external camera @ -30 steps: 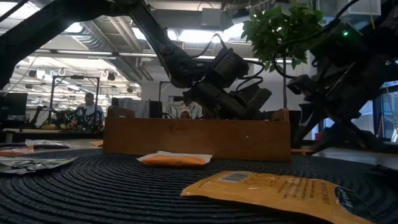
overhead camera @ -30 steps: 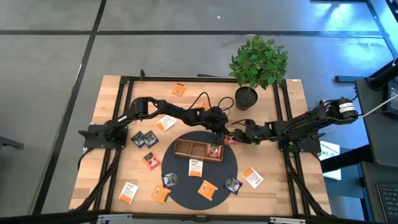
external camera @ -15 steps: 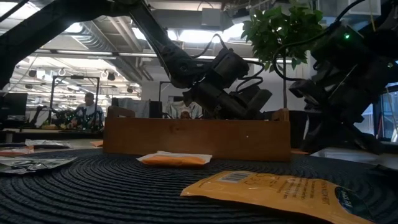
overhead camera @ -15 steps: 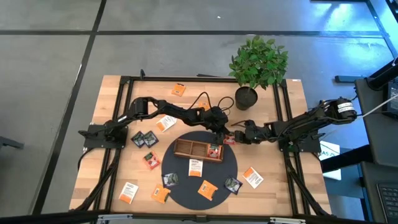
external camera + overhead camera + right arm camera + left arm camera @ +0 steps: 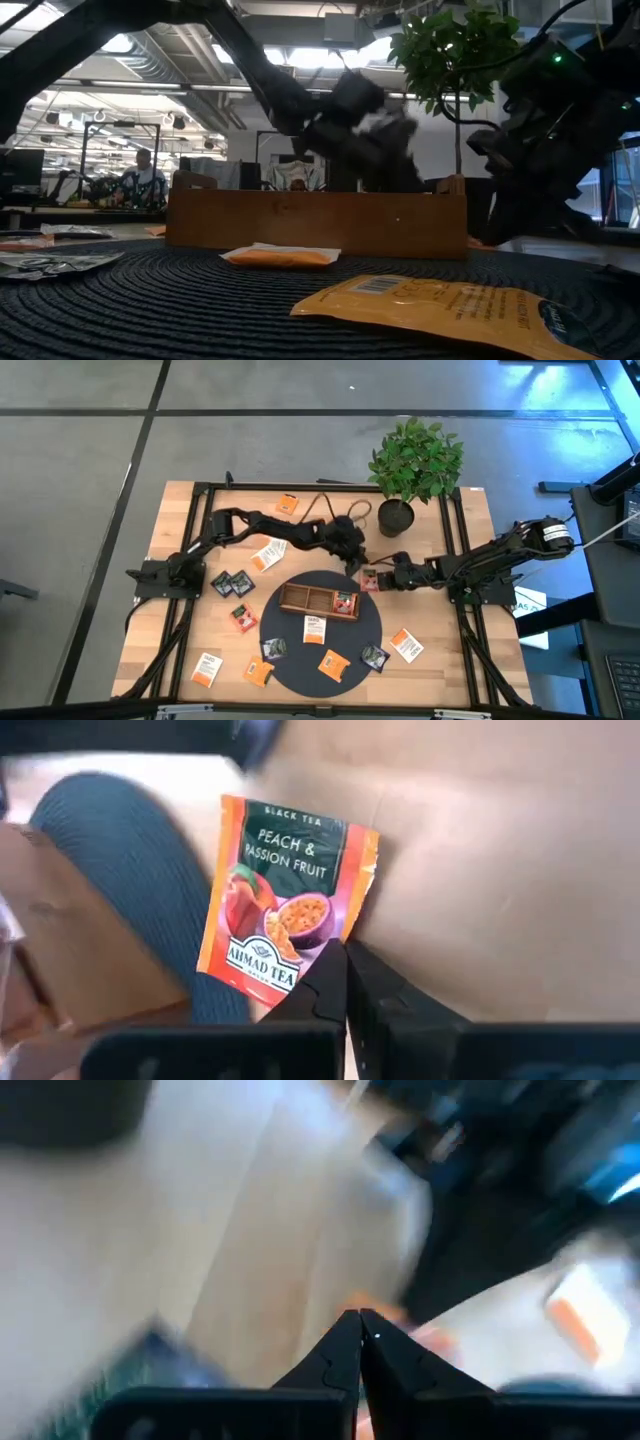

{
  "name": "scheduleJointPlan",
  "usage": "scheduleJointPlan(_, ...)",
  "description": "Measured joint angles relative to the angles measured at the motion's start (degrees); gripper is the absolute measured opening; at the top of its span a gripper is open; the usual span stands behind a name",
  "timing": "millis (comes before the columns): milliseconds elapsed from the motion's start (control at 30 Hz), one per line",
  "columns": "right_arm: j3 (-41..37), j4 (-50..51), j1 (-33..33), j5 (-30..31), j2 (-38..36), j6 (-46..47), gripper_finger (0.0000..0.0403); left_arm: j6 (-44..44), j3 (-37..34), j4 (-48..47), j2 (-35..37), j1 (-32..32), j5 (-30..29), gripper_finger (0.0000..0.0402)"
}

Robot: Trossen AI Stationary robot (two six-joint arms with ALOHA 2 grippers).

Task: Pick & Place Tea
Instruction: Put the orange tea bag into the right section of the wooden organizer

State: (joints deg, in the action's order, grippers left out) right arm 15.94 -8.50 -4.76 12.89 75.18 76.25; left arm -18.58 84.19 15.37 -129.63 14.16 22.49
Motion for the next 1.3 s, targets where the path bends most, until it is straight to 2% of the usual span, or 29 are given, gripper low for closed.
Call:
scheduleJointPlan(200, 2.7, -0.4, 0.0, 5.5, -0.5, -9.6, 0.0002, -7.0, 0.0, -0.3, 2.0, 2.5, 6.2, 0.0006)
scheduleJointPlan(433, 5.5, 1.3, 0.0, 5.9, -0.6, -15.6, 0.0001, -6.2, 0.1, 0.2, 4.1, 5.7, 16.7, 0.0009)
scheduleJointPlan(567, 5.6, 1.3, 0.0, 5.9, -0.6, -16.6, 0.0001, -9.9, 0.1, -0.2, 4.1, 7.5, 22.3, 0.0026)
scheduleJointPlan(800, 5.6, 1.2, 0.0, 6.7, -0.7, -18.2, 0.0, -6.8, 0.1, -7.1, 4.2, 8.5, 22.8, 0.0104)
scheduleJointPlan(933, 5.6, 0.9, 0.0, 8.3, -0.7, -18.3, 0.0, -6.1, 0.1, -10.0, 4.2, 7.7, 22.6, 0.0133)
scheduleJointPlan(1200, 5.6, 0.9, 0.0, 8.0, -0.7, -18.5, 0.0, -0.8, 0.1, -11.1, 4.2, 5.7, 21.9, 0.0142)
scheduleJointPlan(1300, 5.6, 0.3, 0.0, 8.0, -0.7, -20.1, 0.0, 2.4, 0.1, -10.9, 4.2, 5.3, 19.8, 0.014)
